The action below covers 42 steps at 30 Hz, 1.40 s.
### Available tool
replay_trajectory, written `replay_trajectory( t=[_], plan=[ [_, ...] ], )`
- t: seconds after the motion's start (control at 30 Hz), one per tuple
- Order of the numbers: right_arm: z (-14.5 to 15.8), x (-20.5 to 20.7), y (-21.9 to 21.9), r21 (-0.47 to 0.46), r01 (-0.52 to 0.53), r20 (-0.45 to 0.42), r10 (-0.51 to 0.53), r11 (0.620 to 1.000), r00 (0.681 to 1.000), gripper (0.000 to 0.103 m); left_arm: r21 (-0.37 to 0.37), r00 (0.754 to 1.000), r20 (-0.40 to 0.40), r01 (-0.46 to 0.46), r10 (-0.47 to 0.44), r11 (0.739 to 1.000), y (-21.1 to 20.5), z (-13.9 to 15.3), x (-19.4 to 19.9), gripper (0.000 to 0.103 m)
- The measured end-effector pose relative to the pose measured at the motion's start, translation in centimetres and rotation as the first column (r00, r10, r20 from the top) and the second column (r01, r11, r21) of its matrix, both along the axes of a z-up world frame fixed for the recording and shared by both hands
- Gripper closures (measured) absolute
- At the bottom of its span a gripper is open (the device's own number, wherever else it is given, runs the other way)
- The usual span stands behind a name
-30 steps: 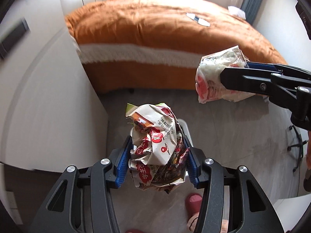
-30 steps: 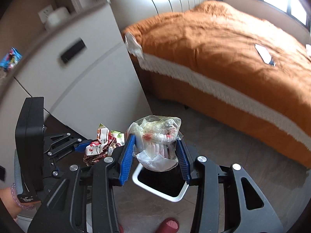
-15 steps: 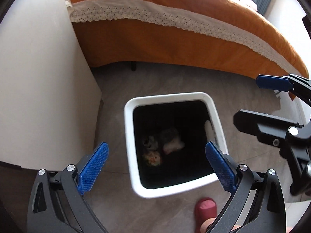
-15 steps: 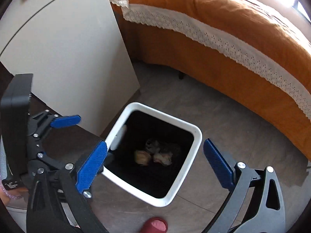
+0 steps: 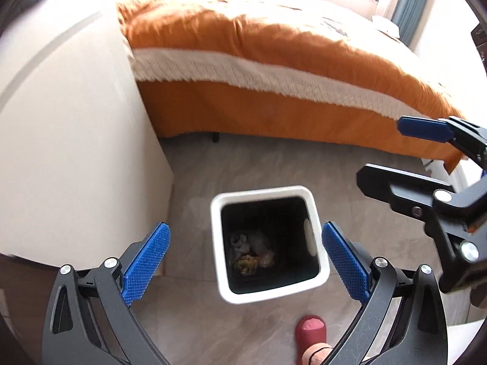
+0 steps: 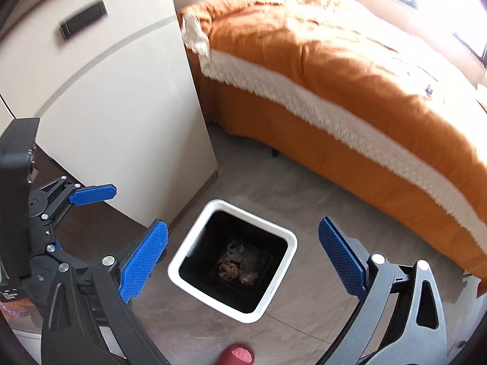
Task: Collect trash
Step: 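Move both empty tools back toward the desk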
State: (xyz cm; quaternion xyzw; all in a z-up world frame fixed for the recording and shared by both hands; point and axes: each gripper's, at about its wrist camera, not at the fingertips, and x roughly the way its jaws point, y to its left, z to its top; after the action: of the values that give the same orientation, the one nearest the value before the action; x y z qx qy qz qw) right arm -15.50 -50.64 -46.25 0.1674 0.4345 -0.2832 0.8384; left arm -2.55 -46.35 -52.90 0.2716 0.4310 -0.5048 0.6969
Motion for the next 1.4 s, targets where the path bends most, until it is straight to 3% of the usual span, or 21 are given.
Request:
replay_trajectory(
  t=[0.3,0.43,0.6,0.7,0.83,1.0,1.23,1.4],
  plan=[
    [15.1,0.4,3.6,-0.147,0.019,0.094,-0.005,0.989,0.996,0.004,-0.128,0.997,0.039,-0.055,0.060,0.990,2.8,14.4,0.6,0.005],
    [22.3,0.6,6.3,-0.224,-0.004,0.151,0.039,0.974,0.988,0.004,-0.183,0.991,0.054,-0.108,0.119,0.977,5.6,21.2,0.7,0.005],
    [29.4,1.6,9.9,-0.299,-0.064,0.234,0.138,0.952,0.962,0.004,-0.270,0.968,0.089,-0.201,0.233,0.942,10.1,28.0,1.3,0.005],
    [32.6,3.0,12.7,-0.375,-0.122,0.263,0.232,0.919,0.937,0.004,-0.302,0.943,0.111,-0.269,0.314,0.915,13.5,31.5,2.3,0.005],
    [35.7,5.6,16.8,-0.435,-0.197,0.305,0.350,0.879,0.886,0.004,-0.322,0.894,0.166,-0.349,0.416,0.880,18.3,35.4,4.5,0.005],
    [37.7,9.9,21.2,-0.460,-0.295,0.325,0.468,0.838,0.822,0.004,-0.354,0.819,0.189,-0.457,0.541,0.816,24.9,38.7,7.6,0.005],
    [38.9,16.0,27.7,-0.459,-0.387,0.314,0.553,0.800,0.772,0.004,-0.369,0.736,0.185,-0.562,0.651,0.740,33.5,41.2,11.8,0.005],
    [39.5,19.1,31.6,-0.458,-0.417,0.302,0.579,0.785,0.757,0.004,-0.374,0.700,0.175,-0.604,0.693,0.704,38.2,41.8,14.2,0.005]
  ],
)
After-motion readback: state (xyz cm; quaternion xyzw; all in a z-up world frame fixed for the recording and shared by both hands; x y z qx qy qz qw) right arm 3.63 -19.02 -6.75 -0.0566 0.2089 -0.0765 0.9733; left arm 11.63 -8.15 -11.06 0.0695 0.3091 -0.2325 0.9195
